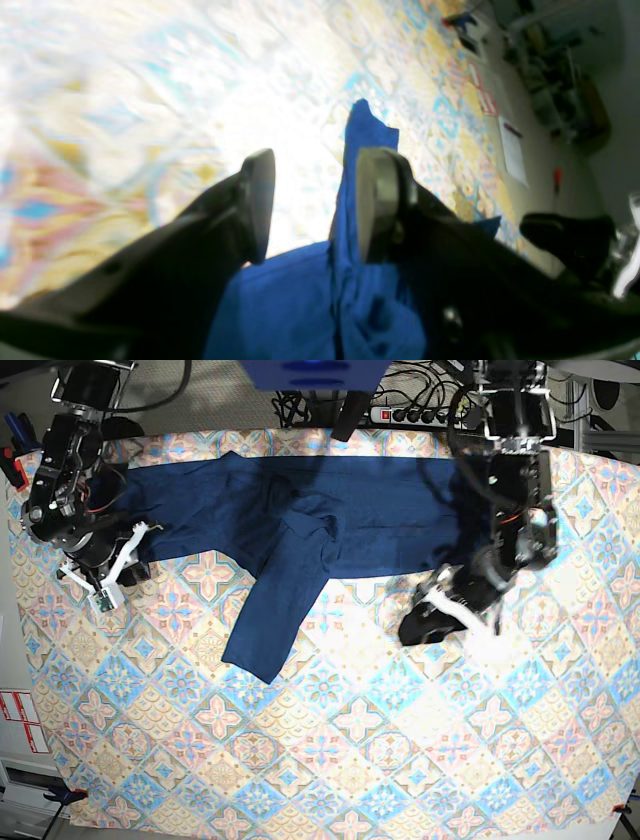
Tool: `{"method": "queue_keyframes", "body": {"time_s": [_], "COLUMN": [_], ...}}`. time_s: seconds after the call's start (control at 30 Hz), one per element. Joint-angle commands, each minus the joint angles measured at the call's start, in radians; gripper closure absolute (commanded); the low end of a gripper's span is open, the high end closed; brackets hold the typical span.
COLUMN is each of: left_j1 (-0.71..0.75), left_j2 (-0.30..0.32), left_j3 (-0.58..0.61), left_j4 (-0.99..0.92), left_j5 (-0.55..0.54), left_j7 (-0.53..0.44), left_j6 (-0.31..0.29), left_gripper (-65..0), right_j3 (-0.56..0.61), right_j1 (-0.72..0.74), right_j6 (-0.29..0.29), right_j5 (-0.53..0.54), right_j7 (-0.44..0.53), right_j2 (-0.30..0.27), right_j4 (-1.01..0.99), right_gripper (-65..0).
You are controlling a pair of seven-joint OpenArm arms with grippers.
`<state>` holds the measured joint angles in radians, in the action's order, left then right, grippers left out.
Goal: Fold the T-shirt properly
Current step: 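Release the sleeve, move the left gripper to the hanging sleeve and grasp it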
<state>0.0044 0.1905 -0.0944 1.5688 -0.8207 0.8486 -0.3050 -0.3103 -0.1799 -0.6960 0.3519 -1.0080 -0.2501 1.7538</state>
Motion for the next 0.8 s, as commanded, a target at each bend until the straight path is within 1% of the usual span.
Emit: {"method": "queue_keyframes", "body": {"time_s": [0.0, 0.13, 0.23, 0.27, 0.33, 0.4, 0.47, 0.5, 0.6, 0.77], "left_j1": [-0.051, -0.182, -0.263, -0.289, -0.334, -0.369, -0.387, -0.393, -0.396, -0.406], "left_j2": [-0.01, -0.085, -0.135, -0.151, -0.176, -0.197, -0.213, -0.216, -0.22, -0.242], "left_j3": [0.026, 0.129, 0.195, 0.219, 0.267, 0.301, 0.308, 0.308, 0.315, 0.316], "left_j4": [-0.026, -0.196, -0.305, -0.333, -0.396, -0.463, -0.508, -0.52, -0.551, -0.654], "left_j5": [0.011, 0.12, 0.165, 0.172, 0.185, 0.2, 0.215, 0.225, 0.238, 0.238], "left_j7": [-0.013, -0.016, -0.019, -0.019, -0.019, -0.021, -0.022, -0.032, -0.096, -0.136], "left_j6": [0.01, 0.013, 0.013, 0.013, 0.013, 0.013, 0.013, 0.013, 0.013, 0.013], "left_gripper": [-26.2, -26.3, -26.4, -27.4, -31.6, -38.7, -44.4, -46.2, -46.4, -46.4], "right_j3": [-0.005, -0.005, -0.003, -0.003, -0.003, -0.003, -0.007, -0.007, -0.008, -0.005], "right_j1": [0.007, 0.006, 0.006, 0.006, 0.006, 0.006, 0.006, 0.006, 0.006, 0.006], "right_j6": [-0.002, -0.002, -0.002, -0.002, -0.002, -0.002, -0.002, -0.002, -0.002, -0.002], "right_j5": [0.016, 0.017, 0.017, 0.017, 0.017, 0.017, 0.017, 0.017, 0.017, 0.019], "right_j7": [0.018, 0.018, 0.018, 0.018, 0.018, 0.018, 0.018, 0.018, 0.016, 0.016], "right_j2": [-0.015, -0.015, -0.015, -0.015, -0.015, -0.016, -0.016, -0.016, -0.018, -0.018], "right_j4": [0.021, 0.022, 0.022, 0.022, 0.022, 0.022, 0.022, 0.022, 0.022, 0.022], "right_gripper": [-13.5, -13.5, -13.5, -13.5, -13.5, -13.5, -13.5, -13.5, -13.5, -13.5]}}
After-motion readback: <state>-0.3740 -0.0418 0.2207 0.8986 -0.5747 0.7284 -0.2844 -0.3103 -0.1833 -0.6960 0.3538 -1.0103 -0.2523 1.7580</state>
